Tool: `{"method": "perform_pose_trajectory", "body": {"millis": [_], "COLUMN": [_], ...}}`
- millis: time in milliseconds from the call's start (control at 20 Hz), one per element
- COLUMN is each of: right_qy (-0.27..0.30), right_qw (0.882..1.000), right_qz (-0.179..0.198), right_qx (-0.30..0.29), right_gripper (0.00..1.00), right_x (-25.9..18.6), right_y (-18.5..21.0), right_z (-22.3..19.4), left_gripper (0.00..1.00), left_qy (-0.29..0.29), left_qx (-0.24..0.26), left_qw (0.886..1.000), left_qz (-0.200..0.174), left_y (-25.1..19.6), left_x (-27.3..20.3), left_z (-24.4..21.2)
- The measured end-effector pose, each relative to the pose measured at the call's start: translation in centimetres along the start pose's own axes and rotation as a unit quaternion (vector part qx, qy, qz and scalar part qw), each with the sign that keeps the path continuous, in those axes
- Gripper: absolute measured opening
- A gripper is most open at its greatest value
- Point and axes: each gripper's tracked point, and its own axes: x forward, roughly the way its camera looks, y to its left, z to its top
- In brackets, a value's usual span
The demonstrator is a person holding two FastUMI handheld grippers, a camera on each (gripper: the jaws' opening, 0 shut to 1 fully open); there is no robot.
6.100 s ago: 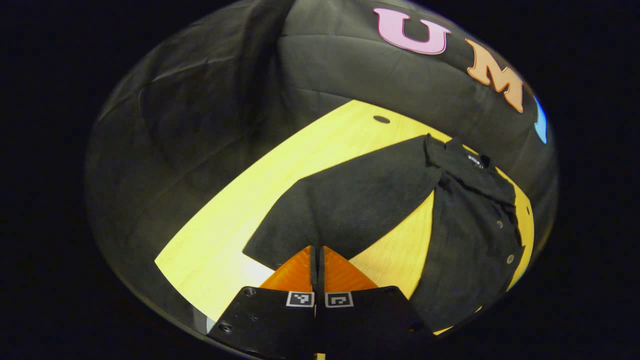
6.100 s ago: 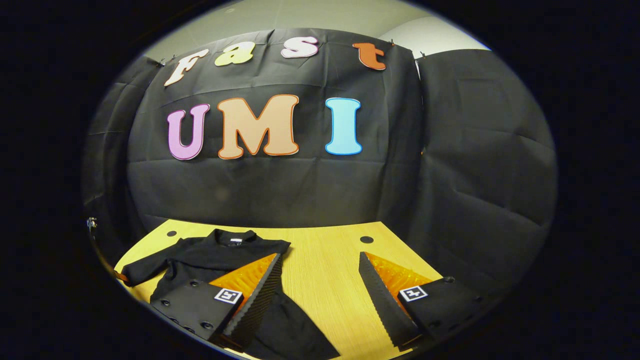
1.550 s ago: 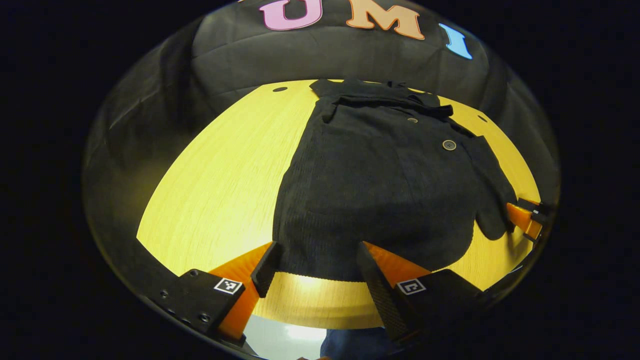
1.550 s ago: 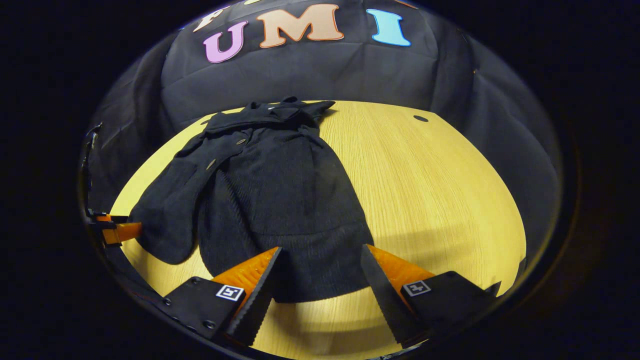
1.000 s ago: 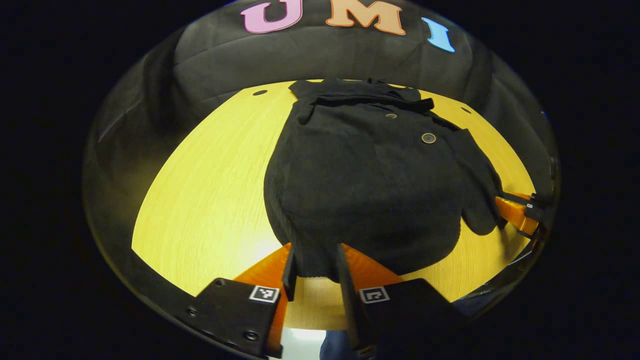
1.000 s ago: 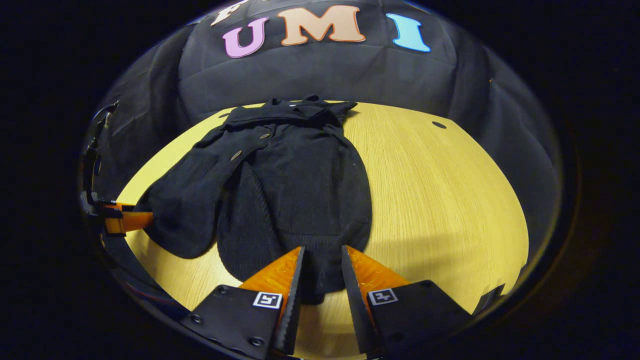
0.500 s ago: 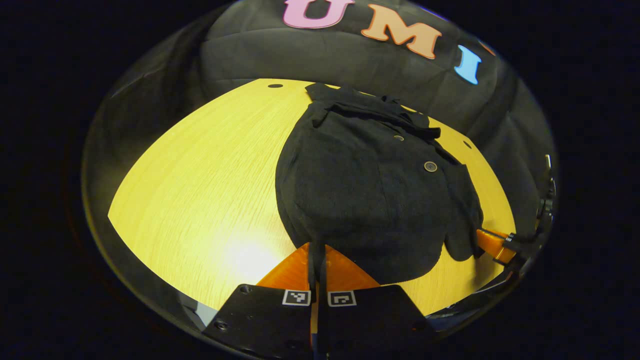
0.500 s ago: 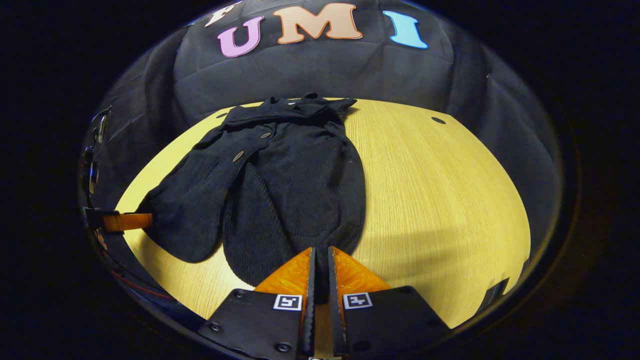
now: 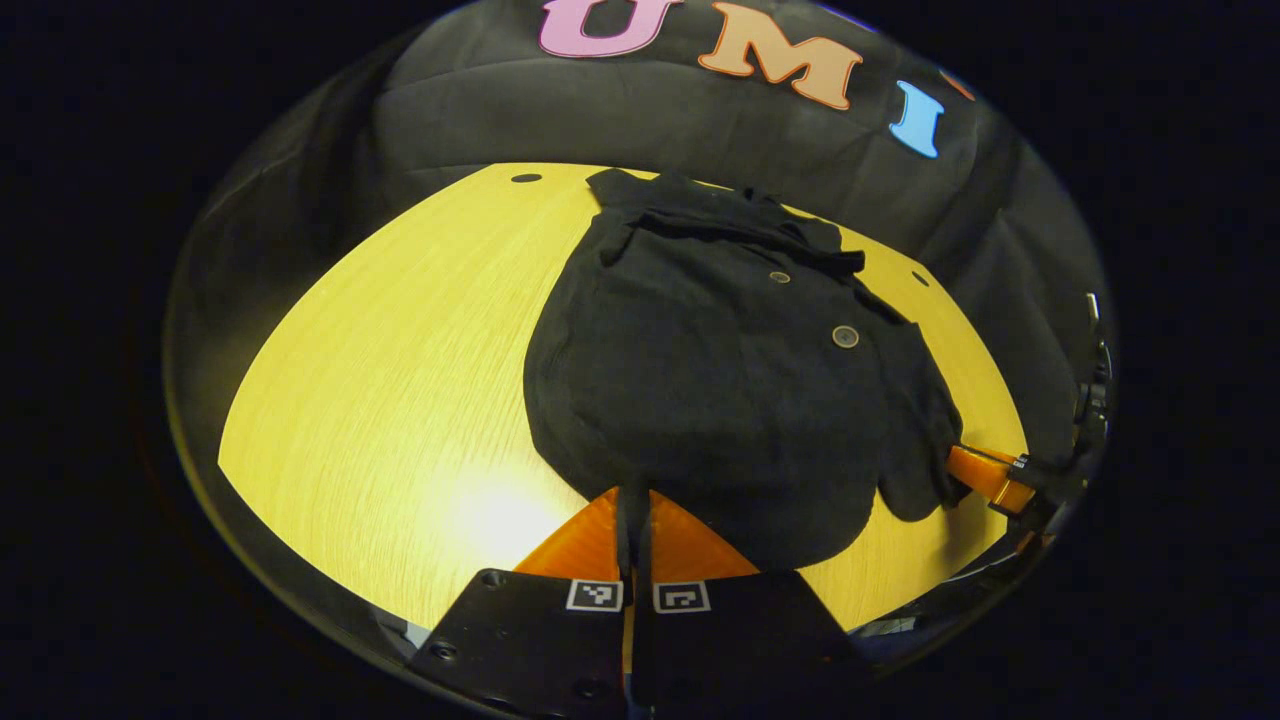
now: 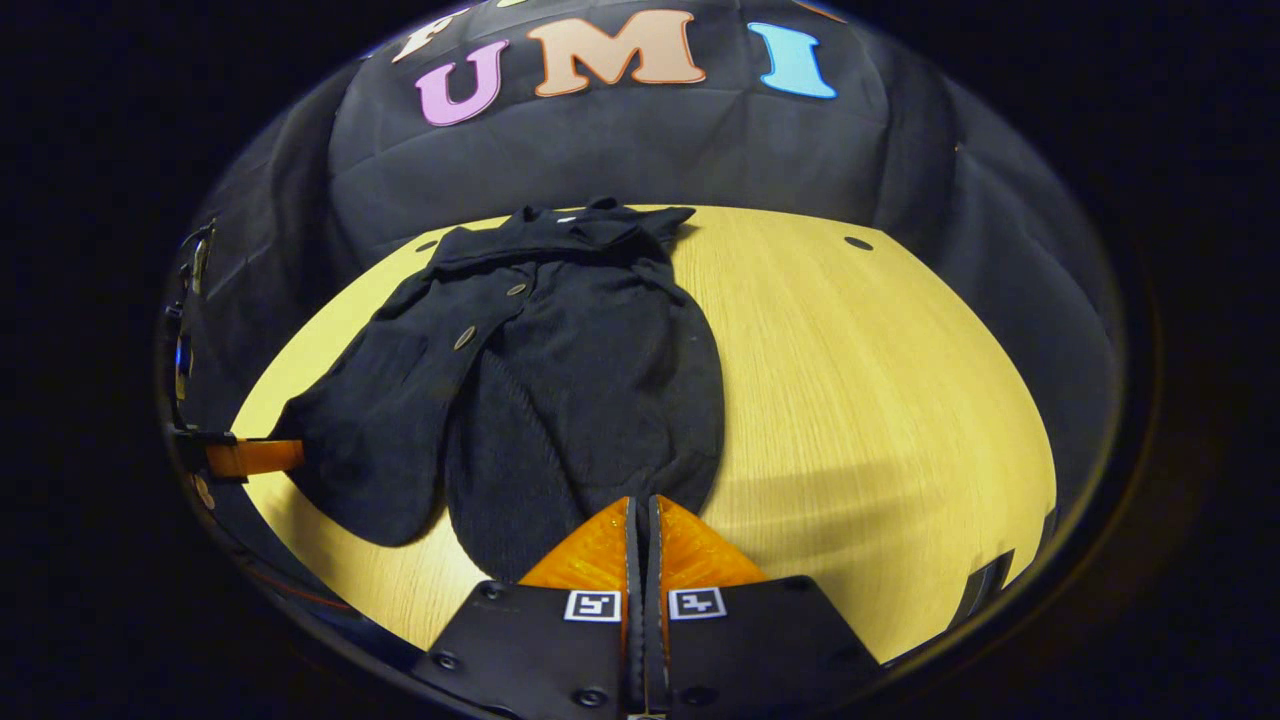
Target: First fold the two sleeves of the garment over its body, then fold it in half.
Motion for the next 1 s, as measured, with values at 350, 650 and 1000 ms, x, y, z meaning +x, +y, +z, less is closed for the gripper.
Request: {"method": "perform_pose_trajectory", "body": {"millis": [350, 650, 1000], "right_qy": [-0.071, -0.133, -0.198], "right_qw": [0.997, 0.991, 0.98], "right_qz": [0.006, 0.008, -0.002], "right_qx": [-0.001, -0.024, -0.017], "right_gripper": [0.03, 0.03, 0.03], "right_x": [-1.5, -2.3, -3.7], "right_y": [1.1, 3.4, 4.4], "right_z": [8.4, 16.4, 25.3], "left_gripper": [0.0, 0.0, 0.0], "left_qy": [-0.086, -0.133, -0.201], "left_qx": [0.0, 0.025, 0.056], "left_qw": [0.995, 0.987, 0.968], "left_qz": [-0.048, -0.089, -0.136], "left_y": [-1.0, -2.9, -5.3], "left_x": [-0.8, -0.4, -0.9], "left_z": [10.2, 17.3, 26.4]}}
